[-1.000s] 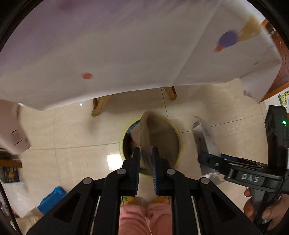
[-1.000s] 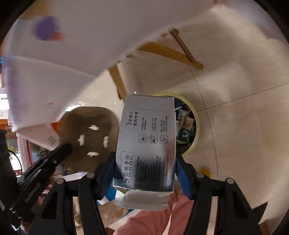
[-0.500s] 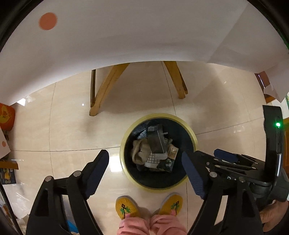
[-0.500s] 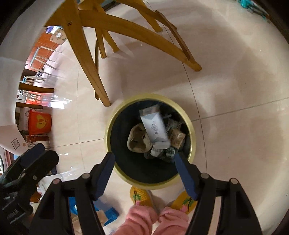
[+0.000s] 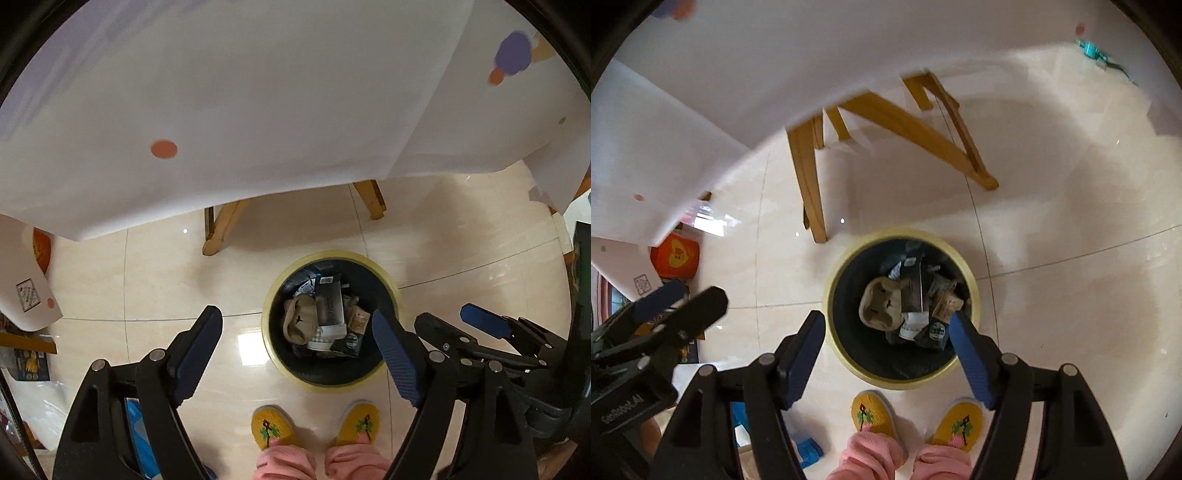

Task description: Collect trash

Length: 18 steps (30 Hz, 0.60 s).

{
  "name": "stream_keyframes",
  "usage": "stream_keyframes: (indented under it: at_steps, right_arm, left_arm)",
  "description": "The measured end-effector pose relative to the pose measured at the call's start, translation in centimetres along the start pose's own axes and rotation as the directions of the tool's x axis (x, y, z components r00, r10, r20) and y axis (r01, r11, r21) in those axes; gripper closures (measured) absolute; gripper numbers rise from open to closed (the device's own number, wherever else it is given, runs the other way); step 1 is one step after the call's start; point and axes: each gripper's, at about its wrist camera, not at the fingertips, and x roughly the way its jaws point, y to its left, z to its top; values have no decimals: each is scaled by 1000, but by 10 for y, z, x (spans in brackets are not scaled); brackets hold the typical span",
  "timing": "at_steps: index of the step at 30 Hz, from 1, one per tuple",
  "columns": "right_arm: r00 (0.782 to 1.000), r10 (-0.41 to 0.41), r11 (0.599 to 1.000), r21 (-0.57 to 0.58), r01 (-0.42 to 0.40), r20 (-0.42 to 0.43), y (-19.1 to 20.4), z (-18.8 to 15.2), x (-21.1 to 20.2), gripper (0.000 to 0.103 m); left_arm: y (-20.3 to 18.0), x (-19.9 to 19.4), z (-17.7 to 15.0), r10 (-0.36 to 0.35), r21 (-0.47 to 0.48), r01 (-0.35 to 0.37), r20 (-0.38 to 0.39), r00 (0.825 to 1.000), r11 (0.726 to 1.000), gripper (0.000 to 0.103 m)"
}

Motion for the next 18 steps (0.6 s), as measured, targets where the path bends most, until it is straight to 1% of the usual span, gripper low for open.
stream_keyframes:
  at_steps: [3,5,9,13,18]
  right_arm:
    - [1000,-2,1000,-10,2,25,5,2,-20,33]
    - [999,11,1000,-16,-10,36,8,3,-34,33]
    - [999,23,1000,2,-23,46,10,4,-59,33]
    - [998,9,1000,-19,-8,63,19,5,-90,33]
    - [997,-2,998,-59,7,82,35,9,-133,33]
  left_arm:
    - [-2,-19,1,2,-12,-2,16,1000,1000,21]
    - [-2,-30,1,1,-21,0,26,1000,1000,21]
    - [-2,-60,2,4,-46,-2,46,999,999,21]
    - [-1,-88,1,3,-66,1,62,998,998,21]
    - [-2,-142,3,42,-81,-35,82,996,996,21]
